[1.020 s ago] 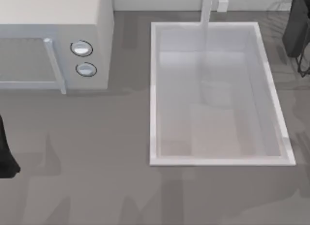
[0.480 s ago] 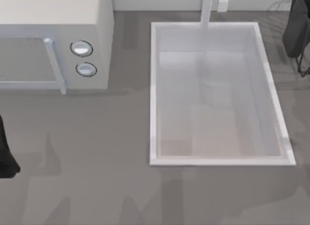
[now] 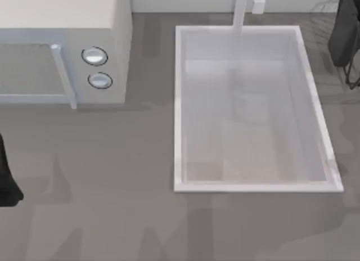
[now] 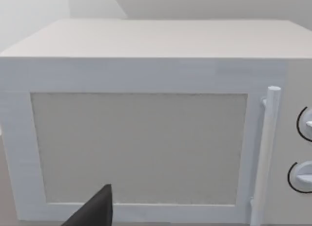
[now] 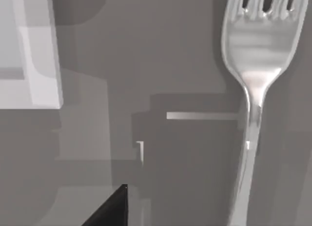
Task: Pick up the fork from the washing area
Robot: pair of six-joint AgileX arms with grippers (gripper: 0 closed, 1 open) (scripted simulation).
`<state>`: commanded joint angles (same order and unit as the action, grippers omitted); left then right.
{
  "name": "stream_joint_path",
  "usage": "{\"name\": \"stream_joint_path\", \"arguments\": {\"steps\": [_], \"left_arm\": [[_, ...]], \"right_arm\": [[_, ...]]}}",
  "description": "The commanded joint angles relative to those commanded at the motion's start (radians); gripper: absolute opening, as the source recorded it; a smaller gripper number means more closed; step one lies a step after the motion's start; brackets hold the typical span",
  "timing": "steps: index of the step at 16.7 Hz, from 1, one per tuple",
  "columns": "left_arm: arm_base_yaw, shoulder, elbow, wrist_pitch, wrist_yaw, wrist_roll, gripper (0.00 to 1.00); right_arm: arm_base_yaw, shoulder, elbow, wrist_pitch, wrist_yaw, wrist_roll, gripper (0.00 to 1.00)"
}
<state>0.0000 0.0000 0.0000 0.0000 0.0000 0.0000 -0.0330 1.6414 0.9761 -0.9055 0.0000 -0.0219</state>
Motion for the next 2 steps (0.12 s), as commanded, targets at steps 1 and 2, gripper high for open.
{"name": "stream_joint_path", "arguments": {"steps": [1,2], "left_arm": [[0.0,0.0,0.0,0.0,0.0,0.0,1.0],[0.0,0.0,0.0,0.0,0.0,0.0,1.0]], "right_arm": [[0.0,0.0,0.0,0.0,0.0,0.0,1.0],[0.0,0.0,0.0,0.0,0.0,0.0,1.0]]}}
